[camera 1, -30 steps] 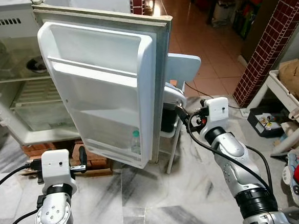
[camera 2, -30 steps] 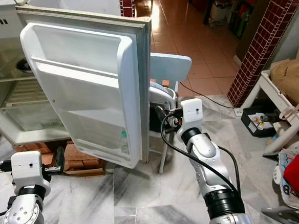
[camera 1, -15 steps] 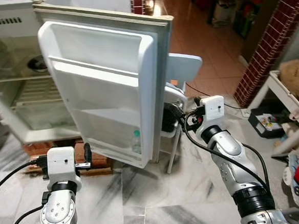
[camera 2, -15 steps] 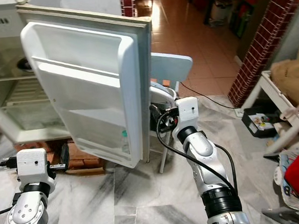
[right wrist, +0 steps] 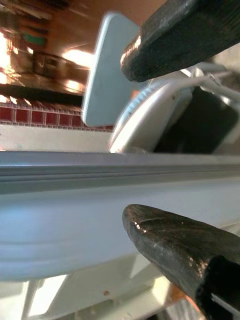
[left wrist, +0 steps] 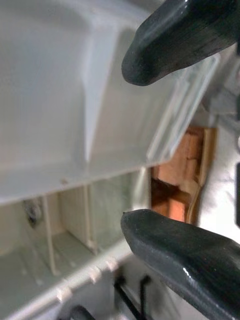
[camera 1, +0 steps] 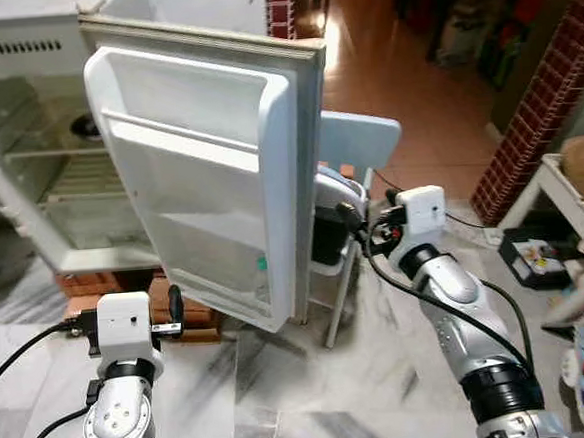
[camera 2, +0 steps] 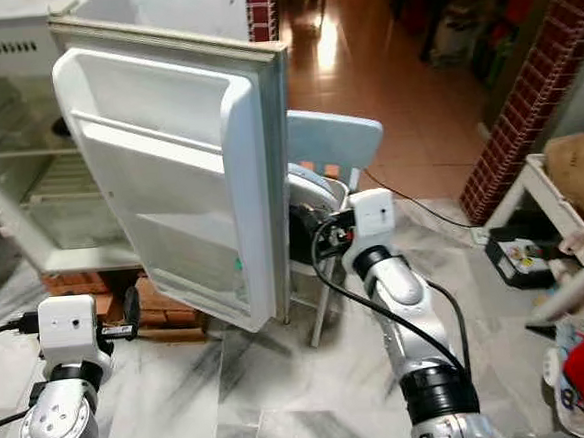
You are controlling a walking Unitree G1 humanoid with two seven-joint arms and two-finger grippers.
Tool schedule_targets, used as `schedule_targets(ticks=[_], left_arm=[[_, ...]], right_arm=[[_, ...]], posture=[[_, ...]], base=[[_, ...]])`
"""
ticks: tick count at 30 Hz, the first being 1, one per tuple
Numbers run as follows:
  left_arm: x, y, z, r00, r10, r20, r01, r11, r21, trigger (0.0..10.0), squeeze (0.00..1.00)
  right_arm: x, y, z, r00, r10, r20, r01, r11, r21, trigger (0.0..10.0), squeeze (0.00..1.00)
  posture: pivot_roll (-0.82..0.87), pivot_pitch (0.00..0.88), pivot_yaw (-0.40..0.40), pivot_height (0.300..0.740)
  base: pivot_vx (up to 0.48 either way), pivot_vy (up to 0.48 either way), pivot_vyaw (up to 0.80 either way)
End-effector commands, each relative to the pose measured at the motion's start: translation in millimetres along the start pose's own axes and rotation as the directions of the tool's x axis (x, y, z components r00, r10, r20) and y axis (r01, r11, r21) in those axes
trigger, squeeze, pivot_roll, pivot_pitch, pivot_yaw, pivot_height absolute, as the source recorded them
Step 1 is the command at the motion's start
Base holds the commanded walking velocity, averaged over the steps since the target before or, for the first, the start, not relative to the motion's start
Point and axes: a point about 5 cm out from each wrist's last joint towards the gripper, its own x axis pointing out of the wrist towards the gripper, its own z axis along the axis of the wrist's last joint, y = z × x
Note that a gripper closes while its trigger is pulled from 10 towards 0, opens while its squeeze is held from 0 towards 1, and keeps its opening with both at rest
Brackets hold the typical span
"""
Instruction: Restocking fridge
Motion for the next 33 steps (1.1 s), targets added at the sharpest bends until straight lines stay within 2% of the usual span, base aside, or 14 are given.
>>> schedule_targets(ticks=[1, 4, 17, 21, 26, 33], left_arm=[[0.4, -0.7, 2.9, 1.0, 0.012, 0.02, -0.012, 1.0, -0.003, 10.0, 0.0], [0.6, 0.5, 2.2, 1.0, 0.018, 0.019, -0.018, 1.0, -0.005, 10.0, 0.0], [0.9, 2.5, 2.8, 0.999, 0.019, 0.026, -0.019, 1.0, -0.014, 10.0, 0.0], [0.8, 4.2, 1.8, 1.0, 0.018, 0.022, -0.017, 1.0, -0.022, 10.0, 0.0], [0.8, 2.0, 2.5, 1.0, -0.001, 0.027, 0.002, 0.999, -0.034, 10.0, 0.0], [1.4, 0.1, 2.6, 1.0, -0.011, 0.027, 0.012, 0.999, -0.038, 10.0, 0.0]], right_arm=[[0.6, -3.7, 2.5, 1.0, -0.007, 0.006, 0.007, 1.0, -0.003, 10.0, 0.0], [0.3, -2.4, 5.7, 0.999, 0.02, 0.034, -0.02, 1.0, -0.001, 10.0, 0.0], [2.6, -0.8, 4.7, 0.999, 0.017, 0.036, -0.017, 1.0, -0.001, 10.0, 0.0], [1.6, -4.0, 4.7, 0.999, -0.007, 0.037, 0.007, 1.0, -0.006, 10.0, 0.0], [-2.2, -9.4, 1.5, 0.999, -0.046, 0.028, 0.047, 0.998, -0.036, 10.0, 0.0], [-4.2, -6.6, -2.0, 0.999, -0.047, 0.02, 0.048, 0.998, -0.043, 10.0, 0.0]], posture=[[0.1, 0.0, -0.049, 0.74], [0.1, 0.0, -0.051, 0.74], [0.1, 0.0, -0.052, 0.74], [0.1, 0.0, -0.052, 0.74], [0.1, 0.0, -0.051, 0.74], [0.09, 0.0, -0.051, 0.74]], base=[[0.0, 0.0, 0.0], [0.0, 0.0, 0.15], [0.0, 0.0, 0.57], [0.0, 0.0, 0.0], [0.315, 0.0, 0.0], [0.334, 0.0, 0.0]])
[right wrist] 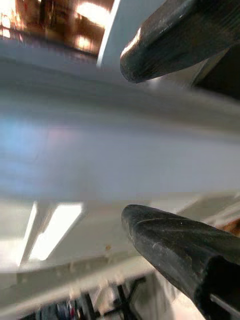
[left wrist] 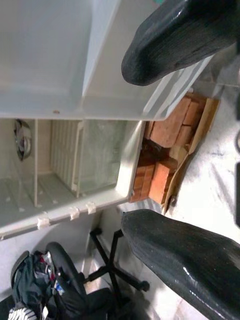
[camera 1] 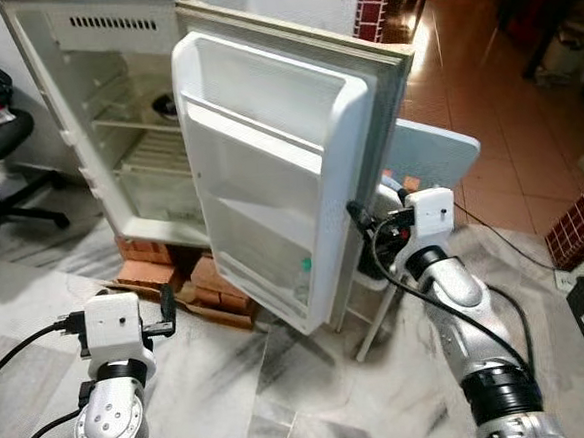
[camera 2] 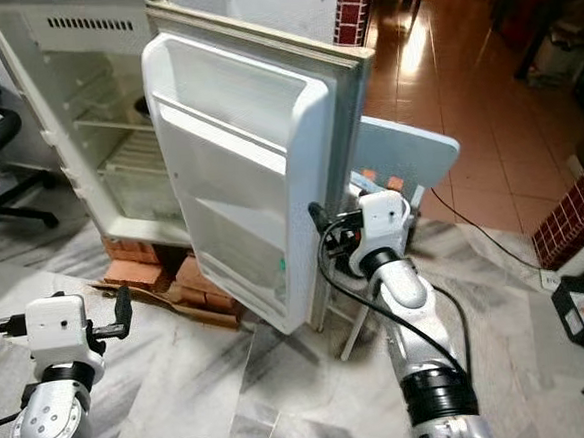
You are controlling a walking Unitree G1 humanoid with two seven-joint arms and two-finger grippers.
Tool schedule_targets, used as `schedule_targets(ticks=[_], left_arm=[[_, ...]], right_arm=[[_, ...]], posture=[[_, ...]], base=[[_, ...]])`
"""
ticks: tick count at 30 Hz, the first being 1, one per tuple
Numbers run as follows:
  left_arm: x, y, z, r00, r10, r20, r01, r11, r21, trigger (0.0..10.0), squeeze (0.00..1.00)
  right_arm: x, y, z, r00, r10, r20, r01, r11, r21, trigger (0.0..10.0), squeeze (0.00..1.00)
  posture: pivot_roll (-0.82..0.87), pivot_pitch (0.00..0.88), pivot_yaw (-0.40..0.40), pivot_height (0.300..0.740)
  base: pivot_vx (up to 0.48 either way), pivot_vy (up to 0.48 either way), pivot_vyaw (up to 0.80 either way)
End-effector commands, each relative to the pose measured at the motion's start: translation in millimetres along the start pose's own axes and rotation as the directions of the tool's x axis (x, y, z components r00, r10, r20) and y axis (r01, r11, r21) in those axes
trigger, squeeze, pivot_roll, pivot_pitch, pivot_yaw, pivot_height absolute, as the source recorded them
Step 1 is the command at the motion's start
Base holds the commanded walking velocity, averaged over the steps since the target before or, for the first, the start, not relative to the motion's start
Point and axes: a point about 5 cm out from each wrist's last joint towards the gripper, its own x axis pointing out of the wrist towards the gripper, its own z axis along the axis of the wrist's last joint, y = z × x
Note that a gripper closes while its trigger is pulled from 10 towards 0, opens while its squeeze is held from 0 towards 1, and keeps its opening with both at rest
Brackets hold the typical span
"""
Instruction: Restocking fridge
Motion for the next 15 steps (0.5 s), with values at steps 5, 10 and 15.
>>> schedule_targets(ticks=[5, 10, 15], left_arm=[[1.6, -2.6, 1.4, 1.0, -0.022, 0.004, 0.022, 1.0, -0.002, 10.0, 0.0], [1.3, -2.3, 0.0, 1.0, -0.019, -0.011, 0.019, 1.0, 0.003, 10.0, 0.0], [-3.3, -4.2, -10.1, 0.998, -0.017, -0.058, 0.019, 0.999, 0.028, 10.0, 0.0]], right_arm=[[-0.4, -4.6, 2.4, 1.0, -0.014, 0.009, 0.014, 1.0, -0.021, 10.0, 0.0], [-0.7, -6.9, 2.3, 1.0, -0.024, 0.009, 0.024, 0.999, -0.024, 10.0, 0.0], [-3.2, -8.8, -0.7, 1.0, -0.03, 0.001, 0.03, 0.999, -0.028, 10.0, 0.0]], posture=[[0.09, 0.0, -0.05, 0.74], [0.09, 0.0, -0.05, 0.74], [0.09, 0.0, -0.048, 0.74]], base=[[0.354, 0.0, 0.0], [0.348, 0.0, 0.0], [0.0, 0.0, 0.0]])
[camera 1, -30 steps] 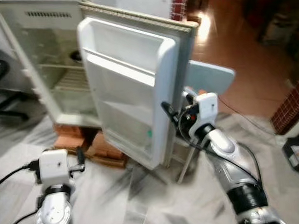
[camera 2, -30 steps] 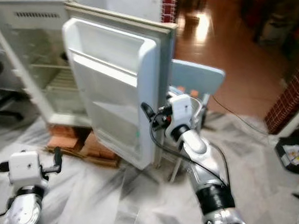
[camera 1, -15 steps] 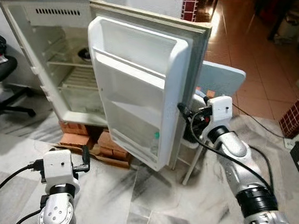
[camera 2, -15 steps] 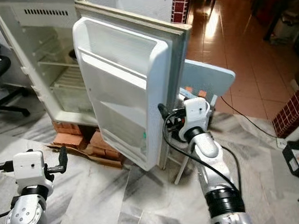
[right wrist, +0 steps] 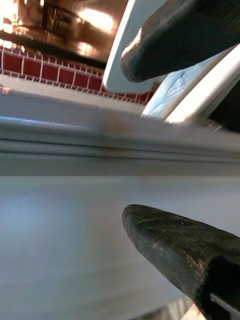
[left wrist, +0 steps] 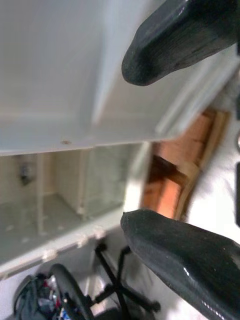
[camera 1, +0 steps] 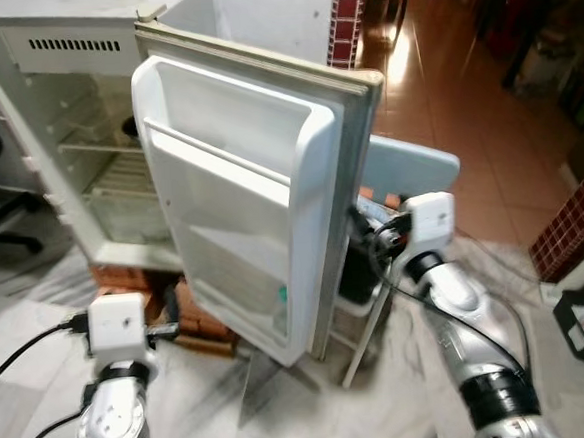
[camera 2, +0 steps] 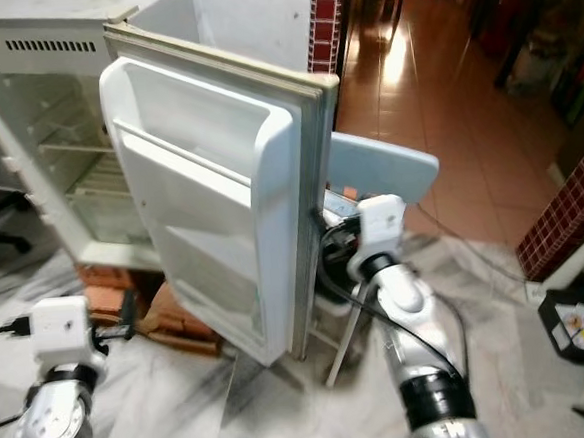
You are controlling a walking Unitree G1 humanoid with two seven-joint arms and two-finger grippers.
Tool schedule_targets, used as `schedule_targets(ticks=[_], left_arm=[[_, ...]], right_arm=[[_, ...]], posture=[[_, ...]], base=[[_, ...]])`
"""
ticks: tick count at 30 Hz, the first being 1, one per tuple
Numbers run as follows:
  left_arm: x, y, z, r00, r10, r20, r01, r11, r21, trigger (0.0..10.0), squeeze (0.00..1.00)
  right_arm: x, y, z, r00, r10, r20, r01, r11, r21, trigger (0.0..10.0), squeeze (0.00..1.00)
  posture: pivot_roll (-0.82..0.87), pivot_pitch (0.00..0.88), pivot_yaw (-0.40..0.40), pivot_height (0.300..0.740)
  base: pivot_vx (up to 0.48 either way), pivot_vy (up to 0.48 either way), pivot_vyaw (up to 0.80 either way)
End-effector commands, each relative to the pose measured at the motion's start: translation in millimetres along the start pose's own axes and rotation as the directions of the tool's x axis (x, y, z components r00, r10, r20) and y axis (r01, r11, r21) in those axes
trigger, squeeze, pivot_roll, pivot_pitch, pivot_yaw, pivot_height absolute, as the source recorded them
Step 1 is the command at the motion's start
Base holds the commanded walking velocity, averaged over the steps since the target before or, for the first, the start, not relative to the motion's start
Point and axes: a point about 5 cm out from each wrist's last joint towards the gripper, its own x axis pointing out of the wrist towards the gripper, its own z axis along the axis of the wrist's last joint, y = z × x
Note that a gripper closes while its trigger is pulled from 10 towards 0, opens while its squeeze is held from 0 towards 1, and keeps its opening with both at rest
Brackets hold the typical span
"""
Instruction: Restocking fridge
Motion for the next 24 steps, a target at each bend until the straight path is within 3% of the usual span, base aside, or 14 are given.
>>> schedule_targets(ticks=[1, 7, 10, 15, 24], left_arm=[[-4.1, -5.2, -10.9, 0.998, -0.014, -0.063, 0.015, 1.0, 0.026, 10.0, 0.0], [-15.9, -2.2, -24.8, 0.991, -0.033, -0.128, 0.037, 0.999, 0.033, 10.0, 0.0], [-19.5, -4.8, -27.3, 0.988, -0.072, -0.136, 0.082, 0.994, 0.066, 10.0, 0.0], [-20.7, -5.7, -31.3, 0.98, -0.091, -0.177, 0.101, 0.994, 0.048, 10.0, 0.0], [-33.3, -9.1, -47.3, 0.959, -0.137, -0.25, 0.154, 0.987, 0.05, 10.0, 0.0]], right_arm=[[-6.6, -14.7, -2.1, 0.999, -0.043, -0.009, 0.043, 0.999, -0.02, 10.0, 0.0], [-2.0, -16.1, -3.6, 0.999, -0.051, -0.019, 0.05, 0.999, -0.011, 10.0, 0.0], [5.3, -15.1, -6.0, 0.998, -0.051, -0.036, 0.051, 0.999, 0.0, 10.0, 0.0], [20.2, -9.7, -1.5, 0.999, -0.02, -0.034, 0.021, 0.999, 0.024, 10.0, 0.0], [51.1, 6.7, 17.9, 0.999, 0.052, 0.002, -0.052, 0.987, 0.152, 10.0, 0.0]], posture=[[0.09, 0.0, -0.048, 0.74], [0.1, 0.0, -0.046, 0.74], [0.12, 0.0, -0.048, 0.74], [0.12, 0.0, -0.051, 0.74], [0.14, 0.0, -0.053, 0.74]], base=[[0.0, 0.0, 0.0], [0.0, 0.0, 0.0], [0.0, 0.0, 0.0], [0.0, 0.0, 0.0], [0.0, 0.0, 0.0]])
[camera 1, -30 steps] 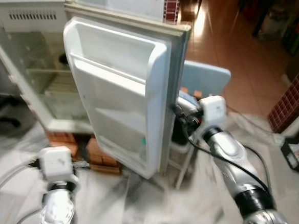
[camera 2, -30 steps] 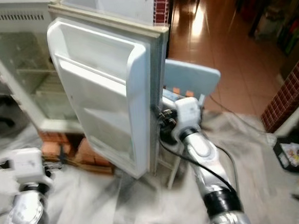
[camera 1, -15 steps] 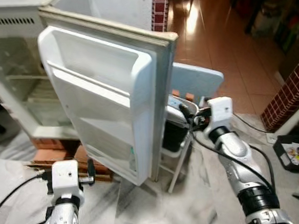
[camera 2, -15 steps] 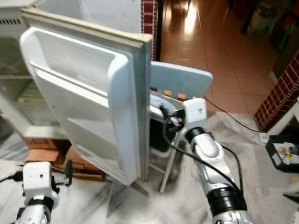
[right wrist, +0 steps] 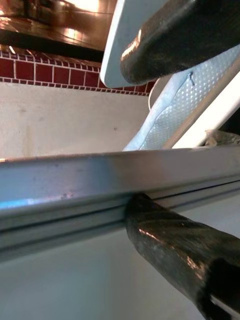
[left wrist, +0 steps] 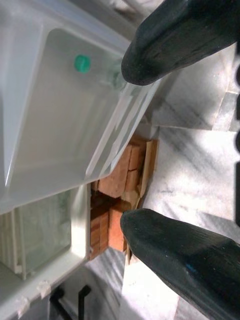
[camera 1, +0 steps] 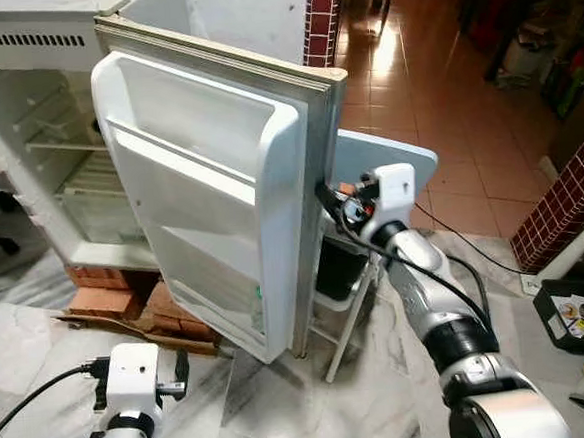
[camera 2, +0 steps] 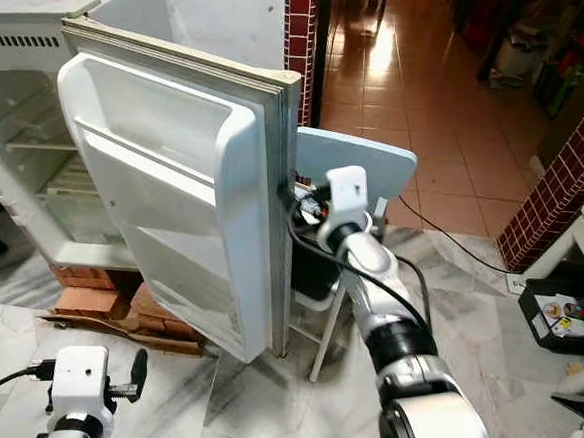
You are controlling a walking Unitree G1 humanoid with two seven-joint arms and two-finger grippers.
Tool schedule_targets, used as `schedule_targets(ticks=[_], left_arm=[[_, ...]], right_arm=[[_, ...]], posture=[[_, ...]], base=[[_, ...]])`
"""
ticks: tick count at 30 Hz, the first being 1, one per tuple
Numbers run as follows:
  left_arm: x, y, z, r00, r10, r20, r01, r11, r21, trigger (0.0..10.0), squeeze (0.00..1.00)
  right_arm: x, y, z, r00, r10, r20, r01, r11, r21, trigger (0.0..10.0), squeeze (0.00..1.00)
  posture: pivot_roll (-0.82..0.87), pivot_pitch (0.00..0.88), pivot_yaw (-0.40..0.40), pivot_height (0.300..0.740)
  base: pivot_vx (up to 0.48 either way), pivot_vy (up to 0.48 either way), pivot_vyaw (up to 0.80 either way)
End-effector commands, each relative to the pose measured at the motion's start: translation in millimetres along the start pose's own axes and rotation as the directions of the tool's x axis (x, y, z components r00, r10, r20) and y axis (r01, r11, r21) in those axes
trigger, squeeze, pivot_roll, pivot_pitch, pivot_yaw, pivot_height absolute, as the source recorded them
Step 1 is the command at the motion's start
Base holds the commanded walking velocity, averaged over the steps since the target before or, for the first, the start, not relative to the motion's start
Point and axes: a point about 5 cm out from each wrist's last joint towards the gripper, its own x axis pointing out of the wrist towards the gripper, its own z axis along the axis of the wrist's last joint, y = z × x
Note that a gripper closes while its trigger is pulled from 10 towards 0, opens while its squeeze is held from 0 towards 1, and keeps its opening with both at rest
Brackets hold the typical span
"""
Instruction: Restocking fridge
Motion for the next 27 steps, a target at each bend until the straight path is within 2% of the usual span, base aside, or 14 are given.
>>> schedule_targets(ticks=[1, 6, 7, 9, 12, 14, 15, 16, 17, 19, 21, 22, 26, 27], left_arm=[[0.1, 0.2, -0.9, 1.0, 0.0, -0.011, 0.0, 1.0, 0.004, 10.0, 0.0], [0.7, 0.5, -1.7, 1.0, -0.003, -0.018, 0.003, 1.0, 0.007, 10.0, 0.0], [1.3, 0.4, -1.5, 1.0, -0.007, -0.017, 0.007, 1.0, 0.011, 10.0, 0.0], [1.6, 0.1, -1.5, 1.0, -0.009, -0.016, 0.009, 1.0, 0.014, 10.0, 0.0], [2.5, -0.1, -1.6, 1.0, -0.015, -0.016, 0.015, 1.0, 0.014, 10.0, 0.0], [2.9, -0.3, -1.6, 1.0, -0.018, -0.015, 0.018, 1.0, 0.017, 10.0, 0.0], [3.2, -0.2, -1.5, 1.0, -0.019, -0.015, 0.019, 1.0, 0.019, 10.0, 0.0], [3.2, -0.1, -1.5, 1.0, -0.019, -0.015, 0.02, 1.0, 0.019, 10.0, 0.0], [3.2, -0.1, -1.5, 1.0, -0.019, -0.015, 0.02, 1.0, 0.019, 10.0, 0.0], [3.2, 1.1, -1.7, 1.0, -0.017, -0.016, 0.017, 1.0, 0.022, 10.0, 0.0], [3.5, 1.8, -1.8, 1.0, -0.013, -0.016, 0.014, 1.0, 0.022, 10.0, 0.0], [3.5, 1.8, -1.9, 1.0, -0.012, -0.016, 0.013, 1.0, 0.021, 10.0, 0.0], [3.8, 2.1, -1.8, 1.0, -0.011, -0.016, 0.012, 1.0, 0.02, 10.0, 0.0], [4.1, 2.7, -1.5, 1.0, -0.011, -0.015, 0.011, 1.0, 0.02, 10.0, 0.0]], right_arm=[[11.1, 6.9, 13.3, 0.999, -0.001, 0.037, -0.001, 0.998, 0.068, 10.0, 0.0], [20.8, 24.3, 20.9, 0.996, 0.066, 0.06, -0.077, 0.977, 0.198, 10.0, 0.0], [23.1, 37.8, 26.2, 0.983, 0.161, 0.09, -0.18, 0.943, 0.279, 10.0, 0.0], [22.5, 47.6, 30.6, 0.964, 0.238, 0.122, -0.265, 0.909, 0.321, 10.0, 0.0], [12.0, 72.3, 41.8, 0.865, 0.452, 0.218, -0.501, 0.757, 0.419, 10.0, 0.0], [2.5, 81.7, 49.7, 0.799, 0.537, 0.27, -0.597, 0.659, 0.456, 10.0, 0.0], [-12.8, 90.7, 62.6, 0.702, 0.628, 0.336, -0.701, 0.528, 0.479, 10.0, 0.0], [-20.7, 94.6, 68.5, 0.652, 0.666, 0.363, -0.745, 0.47, 0.474, 10.0, 0.0], [-20.7, 94.6, 68.5, 0.652, 0.666, 0.363, -0.745, 0.47, 0.474, 10.0, 0.0], [-42.5, 95.2, 77.1, 0.539, 0.747, 0.39, -0.811, 0.333, 0.482, 10.0, 0.0], [-53.3, 86.2, 65.4, 0.52, 0.794, 0.315, -0.815, 0.35, 0.462, 10.0, 0.0], [-54.5, 79.9, 56.3, 0.54, 0.798, 0.267, -0.798, 0.384, 0.465, 10.0, 0.0], [-60.5, 65.9, 36.3, 0.559, 0.814, 0.158, -0.777, 0.449, 0.442, 10.0, 0.0], [-62.7, 60.7, 26.9, 0.57, 0.816, 0.097, -0.768, 0.488, 0.415, 10.0, 0.0]], posture=[[0.14, 0.0, -0.055, 0.74], [0.15, 0.0, -0.057, 0.74], [0.15, 0.0, -0.057, 0.74], [0.15, 0.0, -0.059, 0.74], [0.14, 0.0, -0.059, 0.74], [0.14, 0.0, -0.059, 0.74], [0.14, 0.0, -0.059, 0.74], [0.14, 0.0, -0.059, 0.74], [0.14, 0.0, -0.059, 0.74], [0.14, 0.0, -0.059, 0.74], [0.14, 0.0, -0.059, 0.74], [0.14, 0.0, -0.059, 0.74], [0.14, 0.0, -0.055, 0.74], [0.13, 0.0, -0.053, 0.74]], base=[[0.0, 0.0, 0.0], [0.0, 0.0, 0.0], [0.0, 0.0, 0.0], [0.0, 0.0, 0.0], [0.0, 0.0, 0.0], [0.0, 0.0, 0.0], [0.0, 0.0, 0.0], [0.0, 0.0, 0.0], [0.0, 0.0, 0.0], [0.0, 0.0, 0.0], [0.0, 0.0, 0.0], [0.0, 0.0, 0.0], [0.0, 0.0, 0.0], [0.0, 0.0, 0.0]])
